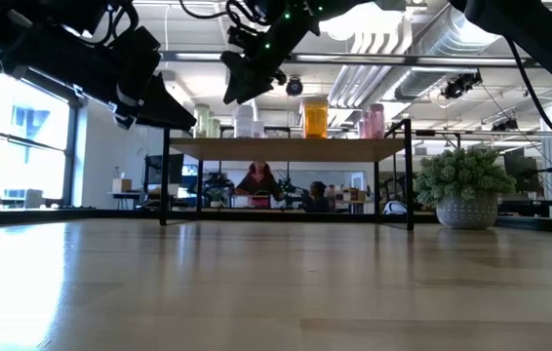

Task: Pick and place medicine bottles onto shelf by color
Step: Adjust the bottles on the shelf

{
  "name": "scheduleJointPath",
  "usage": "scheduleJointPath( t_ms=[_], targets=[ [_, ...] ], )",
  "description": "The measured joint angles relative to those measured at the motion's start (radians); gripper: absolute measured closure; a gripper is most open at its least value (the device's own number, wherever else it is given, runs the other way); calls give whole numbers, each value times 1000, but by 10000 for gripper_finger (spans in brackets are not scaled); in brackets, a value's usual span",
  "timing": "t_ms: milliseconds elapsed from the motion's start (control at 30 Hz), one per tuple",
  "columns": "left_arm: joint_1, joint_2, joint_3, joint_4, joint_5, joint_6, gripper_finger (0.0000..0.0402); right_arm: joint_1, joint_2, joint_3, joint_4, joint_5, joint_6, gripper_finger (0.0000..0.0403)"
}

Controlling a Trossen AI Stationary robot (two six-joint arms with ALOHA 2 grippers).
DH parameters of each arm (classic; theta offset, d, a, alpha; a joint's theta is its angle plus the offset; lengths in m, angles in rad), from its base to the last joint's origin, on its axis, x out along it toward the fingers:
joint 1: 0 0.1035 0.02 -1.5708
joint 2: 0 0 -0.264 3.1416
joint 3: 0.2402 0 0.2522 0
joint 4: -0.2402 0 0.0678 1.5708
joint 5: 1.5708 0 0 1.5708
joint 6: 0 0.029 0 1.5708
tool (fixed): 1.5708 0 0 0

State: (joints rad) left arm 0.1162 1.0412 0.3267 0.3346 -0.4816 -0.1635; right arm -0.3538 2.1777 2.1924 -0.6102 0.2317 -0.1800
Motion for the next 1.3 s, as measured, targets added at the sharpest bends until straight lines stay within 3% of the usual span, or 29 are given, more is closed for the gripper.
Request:
scheduleJointPath(
  t_ms=[1300],
  targets=[
    [0, 0, 0, -1, 0, 2, 271, -4, 16, 0, -128, 84, 22, 187]
  ],
)
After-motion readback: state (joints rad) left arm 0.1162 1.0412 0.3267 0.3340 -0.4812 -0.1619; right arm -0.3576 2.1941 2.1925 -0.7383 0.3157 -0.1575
